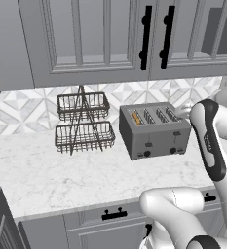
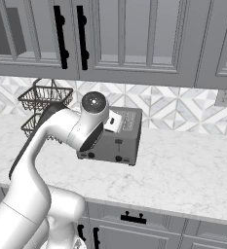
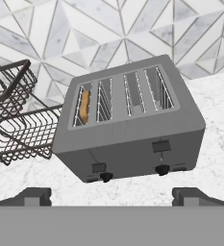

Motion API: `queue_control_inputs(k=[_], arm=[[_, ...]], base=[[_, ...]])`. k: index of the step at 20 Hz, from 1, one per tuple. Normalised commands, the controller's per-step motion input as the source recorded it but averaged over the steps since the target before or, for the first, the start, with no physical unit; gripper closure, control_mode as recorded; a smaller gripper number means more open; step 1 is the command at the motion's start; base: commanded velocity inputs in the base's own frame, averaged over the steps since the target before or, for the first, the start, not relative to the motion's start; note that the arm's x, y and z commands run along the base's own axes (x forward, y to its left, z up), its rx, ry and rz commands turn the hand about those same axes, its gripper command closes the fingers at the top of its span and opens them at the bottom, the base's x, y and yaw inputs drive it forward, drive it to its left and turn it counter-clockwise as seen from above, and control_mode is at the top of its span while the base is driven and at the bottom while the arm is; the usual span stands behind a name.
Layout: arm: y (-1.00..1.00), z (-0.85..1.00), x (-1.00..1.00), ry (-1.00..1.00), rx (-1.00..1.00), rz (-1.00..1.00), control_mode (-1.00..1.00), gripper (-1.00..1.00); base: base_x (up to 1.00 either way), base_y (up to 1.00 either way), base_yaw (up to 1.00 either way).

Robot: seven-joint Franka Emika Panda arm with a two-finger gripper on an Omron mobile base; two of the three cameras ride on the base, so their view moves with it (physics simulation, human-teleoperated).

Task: Start the toaster. Once the lever pops up, take the bread to the plate on the dining counter.

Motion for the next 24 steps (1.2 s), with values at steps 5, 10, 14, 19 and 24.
queue_control_inputs(k=[5, 10, 14, 19, 24], arm=[[0.0, 0.0, 0.0, 0.0, 0.0, 0.0, -1.0, -1.0], [0.0, 0.0, 0.0, 0.0, 0.0, 0.0, -1.0, -1.0], [0.0, 0.0, 0.0, 0.0, 0.0, 0.0, -1.0, -1.0], [0.0, 0.0, 0.0, 0.0, 0.0, 0.0, -1.0, -1.0], [0.0, 0.0, 0.0, 0.0, 0.0, 0.0, -1.0, -1.0]], base=[[0.0, 0.0, 0.0], [0.0, 0.0, 0.0], [0.0, 0.0, 0.0], [0.0, 0.0, 0.0], [0.0, 0.0, 0.0]])
